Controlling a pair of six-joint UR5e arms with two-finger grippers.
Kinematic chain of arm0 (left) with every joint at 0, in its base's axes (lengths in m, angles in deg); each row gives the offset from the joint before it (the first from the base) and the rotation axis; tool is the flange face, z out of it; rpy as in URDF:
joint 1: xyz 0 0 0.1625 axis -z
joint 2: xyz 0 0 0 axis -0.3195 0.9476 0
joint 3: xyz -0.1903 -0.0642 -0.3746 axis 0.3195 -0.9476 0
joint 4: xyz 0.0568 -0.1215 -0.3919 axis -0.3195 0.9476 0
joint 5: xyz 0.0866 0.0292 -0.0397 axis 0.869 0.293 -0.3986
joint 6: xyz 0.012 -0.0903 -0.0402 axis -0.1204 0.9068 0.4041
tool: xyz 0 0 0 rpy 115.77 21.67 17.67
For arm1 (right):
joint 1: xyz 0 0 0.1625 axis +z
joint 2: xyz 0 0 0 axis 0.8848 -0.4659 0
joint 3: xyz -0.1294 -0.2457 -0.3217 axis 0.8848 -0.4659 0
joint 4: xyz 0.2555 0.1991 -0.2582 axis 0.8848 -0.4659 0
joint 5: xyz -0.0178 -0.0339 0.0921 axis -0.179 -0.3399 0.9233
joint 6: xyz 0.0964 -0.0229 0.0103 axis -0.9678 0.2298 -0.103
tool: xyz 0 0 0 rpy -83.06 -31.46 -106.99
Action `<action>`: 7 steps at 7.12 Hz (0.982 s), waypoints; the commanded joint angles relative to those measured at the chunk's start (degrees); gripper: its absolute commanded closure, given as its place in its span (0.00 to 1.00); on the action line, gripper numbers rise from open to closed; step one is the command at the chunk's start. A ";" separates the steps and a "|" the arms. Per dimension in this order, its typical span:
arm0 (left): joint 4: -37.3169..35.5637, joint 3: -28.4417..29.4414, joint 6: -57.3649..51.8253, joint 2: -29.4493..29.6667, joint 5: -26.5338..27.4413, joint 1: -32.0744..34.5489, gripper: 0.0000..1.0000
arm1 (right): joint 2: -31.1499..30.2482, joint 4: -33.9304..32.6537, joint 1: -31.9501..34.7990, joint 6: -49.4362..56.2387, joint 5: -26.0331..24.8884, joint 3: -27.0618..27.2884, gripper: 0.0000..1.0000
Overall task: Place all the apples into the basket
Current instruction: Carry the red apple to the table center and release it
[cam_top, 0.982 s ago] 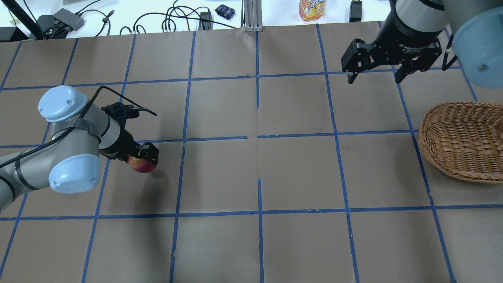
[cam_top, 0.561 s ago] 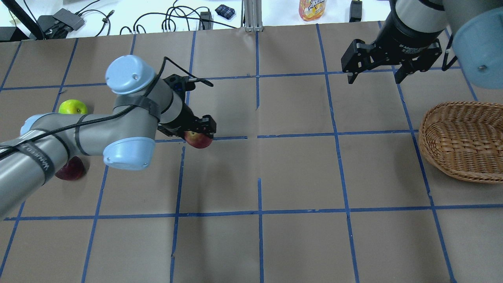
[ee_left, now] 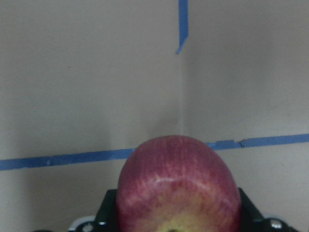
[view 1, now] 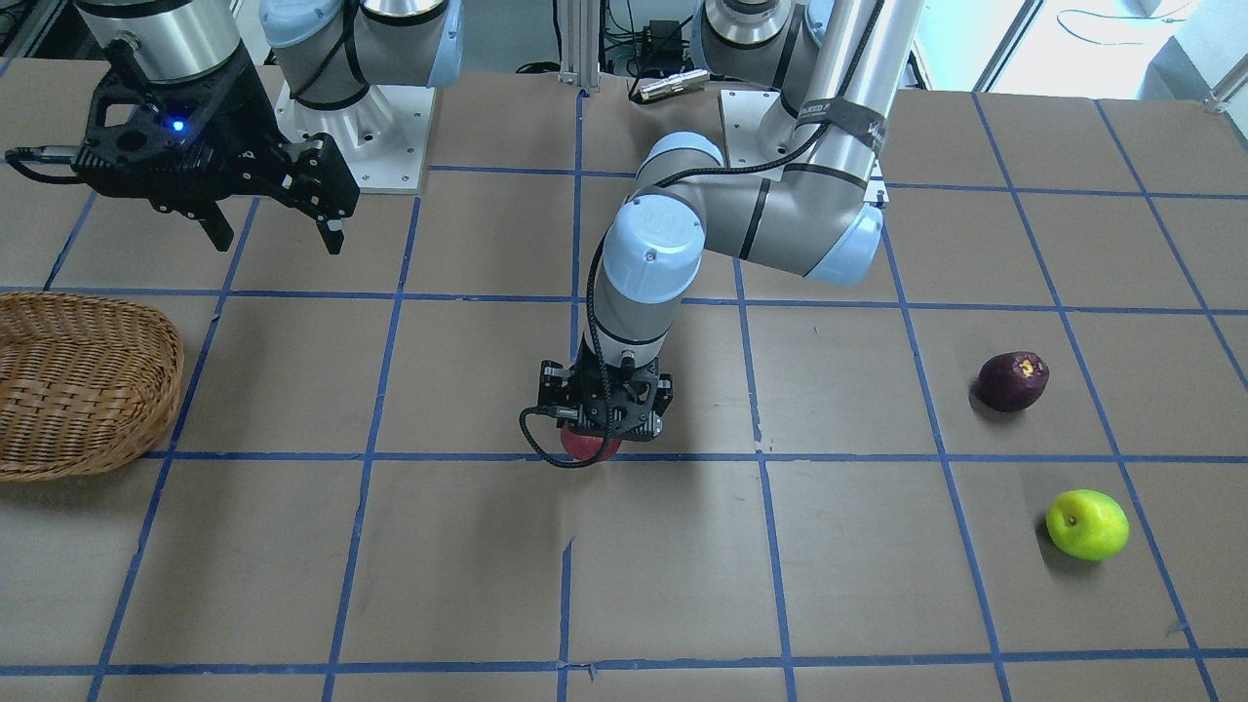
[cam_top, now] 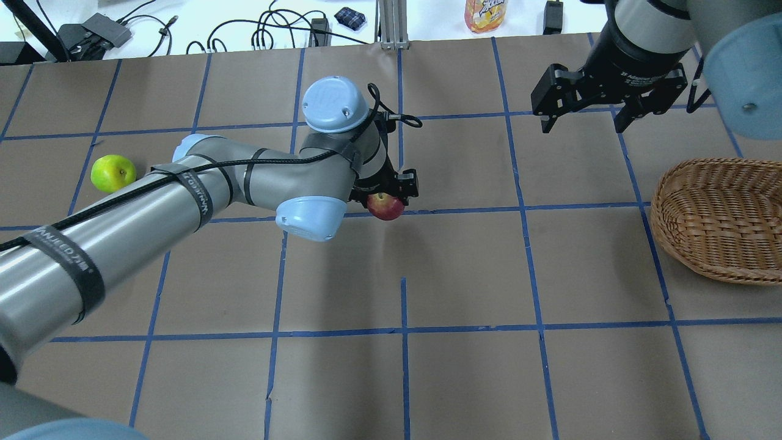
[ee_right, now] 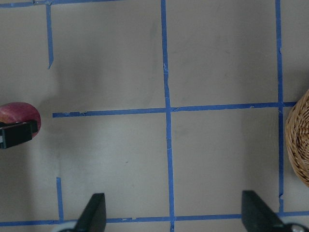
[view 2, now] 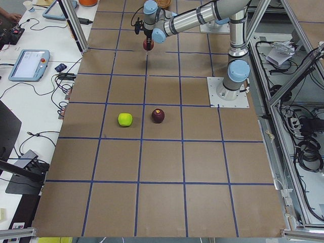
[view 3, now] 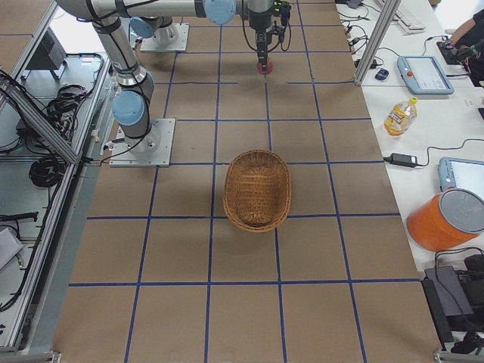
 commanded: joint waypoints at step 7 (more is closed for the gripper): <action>18.37 3.64 -15.63 -9.89 4.86 -19.30 0.00 | 6.54 -11.91 7.15 -4.24 4.42 6.34 0.00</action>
